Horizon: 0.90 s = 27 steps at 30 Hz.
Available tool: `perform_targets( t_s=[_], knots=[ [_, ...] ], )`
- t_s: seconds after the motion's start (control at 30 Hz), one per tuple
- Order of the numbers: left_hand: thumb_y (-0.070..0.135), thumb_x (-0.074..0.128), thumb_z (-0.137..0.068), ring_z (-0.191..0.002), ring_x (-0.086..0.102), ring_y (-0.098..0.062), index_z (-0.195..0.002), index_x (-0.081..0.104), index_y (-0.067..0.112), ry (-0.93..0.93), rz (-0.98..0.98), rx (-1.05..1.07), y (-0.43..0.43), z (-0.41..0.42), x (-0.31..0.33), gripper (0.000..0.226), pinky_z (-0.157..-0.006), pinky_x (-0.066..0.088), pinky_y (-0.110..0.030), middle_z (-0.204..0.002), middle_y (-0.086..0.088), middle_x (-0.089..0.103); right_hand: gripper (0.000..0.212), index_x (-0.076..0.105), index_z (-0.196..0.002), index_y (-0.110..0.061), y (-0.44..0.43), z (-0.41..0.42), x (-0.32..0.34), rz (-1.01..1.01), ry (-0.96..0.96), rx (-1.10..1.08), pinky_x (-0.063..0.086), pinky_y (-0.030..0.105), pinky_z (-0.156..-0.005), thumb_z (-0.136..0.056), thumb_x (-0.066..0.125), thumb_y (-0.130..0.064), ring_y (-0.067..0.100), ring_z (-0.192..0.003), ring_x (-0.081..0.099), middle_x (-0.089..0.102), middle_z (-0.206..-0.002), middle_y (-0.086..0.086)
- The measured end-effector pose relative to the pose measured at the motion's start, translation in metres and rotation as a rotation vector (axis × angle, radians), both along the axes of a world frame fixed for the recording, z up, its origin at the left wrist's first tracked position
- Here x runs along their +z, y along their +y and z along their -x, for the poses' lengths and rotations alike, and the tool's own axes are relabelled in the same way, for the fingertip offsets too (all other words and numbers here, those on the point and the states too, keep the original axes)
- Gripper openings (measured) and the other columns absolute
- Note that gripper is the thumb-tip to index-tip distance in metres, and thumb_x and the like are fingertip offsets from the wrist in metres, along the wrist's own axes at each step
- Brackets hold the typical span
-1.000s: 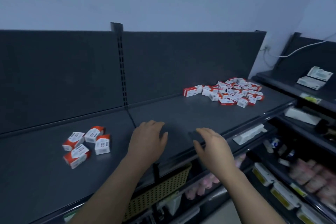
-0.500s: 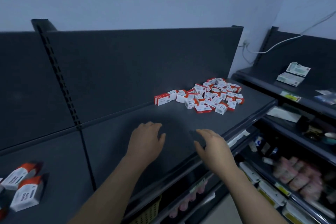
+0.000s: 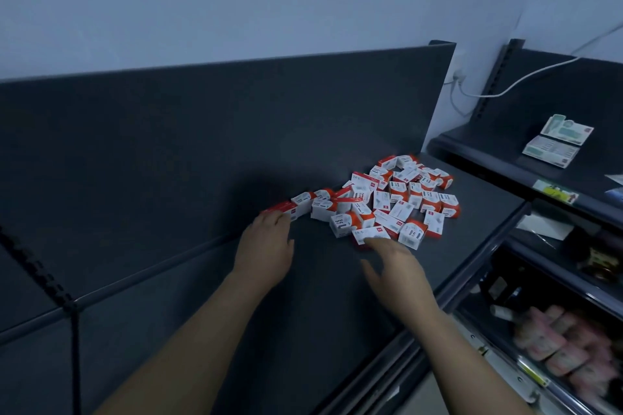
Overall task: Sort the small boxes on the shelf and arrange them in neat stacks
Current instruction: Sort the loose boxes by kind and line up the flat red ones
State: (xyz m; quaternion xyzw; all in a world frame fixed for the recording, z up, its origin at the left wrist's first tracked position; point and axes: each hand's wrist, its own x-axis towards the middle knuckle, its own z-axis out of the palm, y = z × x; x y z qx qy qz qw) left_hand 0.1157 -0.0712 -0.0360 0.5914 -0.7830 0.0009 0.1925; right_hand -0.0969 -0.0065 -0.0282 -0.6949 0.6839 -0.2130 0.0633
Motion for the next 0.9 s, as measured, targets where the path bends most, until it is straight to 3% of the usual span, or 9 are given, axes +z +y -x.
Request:
perform_targets(
  t_s=[0.2, 0.33, 0.4, 0.57, 0.9],
  knots=[
    [0.015, 0.051, -0.091, -0.134, 0.034, -0.026, -0.14, 0.037, 0.009, -0.136, -0.073, 0.049, -0.039, 0.005, -0.022, 0.051, -0.107, 0.031, -0.035, -0.148, -0.008, 0.035, 0.041, 0.052, -0.132, -0.023, -0.036, 0.021, -0.007, -0.059, -0.031, 0.031, 0.042, 0.027, -0.097, -0.091, 0.055, -0.027, 0.013, -0.118, 0.051, 0.056, -0.131, -0.004],
    [0.0, 0.073, -0.064, -0.101, 0.062, -0.035, -0.113, 0.062, 0.001, -0.161, 0.001, 0.075, -0.044, 0.009, -0.035, 0.05, -0.085, 0.05, -0.037, -0.115, -0.016, 0.063, 0.043, 0.05, -0.135, -0.024, -0.054, 0.037, -0.016, -0.073, -0.001, 0.109, 0.036, 0.026, -0.104, -0.092, 0.055, -0.029, 0.01, -0.124, 0.045, 0.051, -0.137, -0.006],
    [-0.001, 0.076, -0.06, -0.093, 0.065, -0.031, -0.107, 0.067, 0.005, -0.176, 0.069, 0.118, -0.044, 0.015, -0.037, 0.049, -0.08, 0.053, -0.036, -0.106, -0.012, 0.068, 0.046, 0.047, -0.137, -0.023, -0.064, 0.046, -0.022, -0.068, 0.025, 0.146, 0.033, 0.027, -0.107, -0.092, 0.055, -0.029, 0.011, -0.127, 0.042, 0.049, -0.14, -0.005],
    [0.008, 0.052, -0.087, -0.11, 0.053, -0.024, -0.125, 0.054, 0.018, -0.165, 0.023, 0.255, -0.044, 0.029, -0.031, 0.04, -0.088, 0.041, -0.031, -0.123, -0.001, 0.058, 0.048, 0.044, -0.139, -0.021, -0.083, 0.06, -0.027, -0.047, 0.08, 0.263, 0.035, 0.024, -0.104, -0.093, 0.054, -0.028, 0.012, -0.123, 0.044, 0.049, -0.137, -0.003],
    [0.024, 0.047, -0.094, -0.12, 0.044, -0.024, -0.132, 0.043, 0.018, -0.117, -0.162, 0.309, -0.043, 0.039, -0.035, 0.038, -0.097, 0.042, -0.034, -0.136, -0.002, 0.047, 0.042, 0.049, -0.134, -0.022, -0.09, 0.071, -0.032, -0.018, 0.132, 0.433, 0.03, 0.029, -0.107, -0.093, 0.05, -0.033, 0.015, -0.125, 0.038, 0.042, -0.14, -0.004]
  ],
)
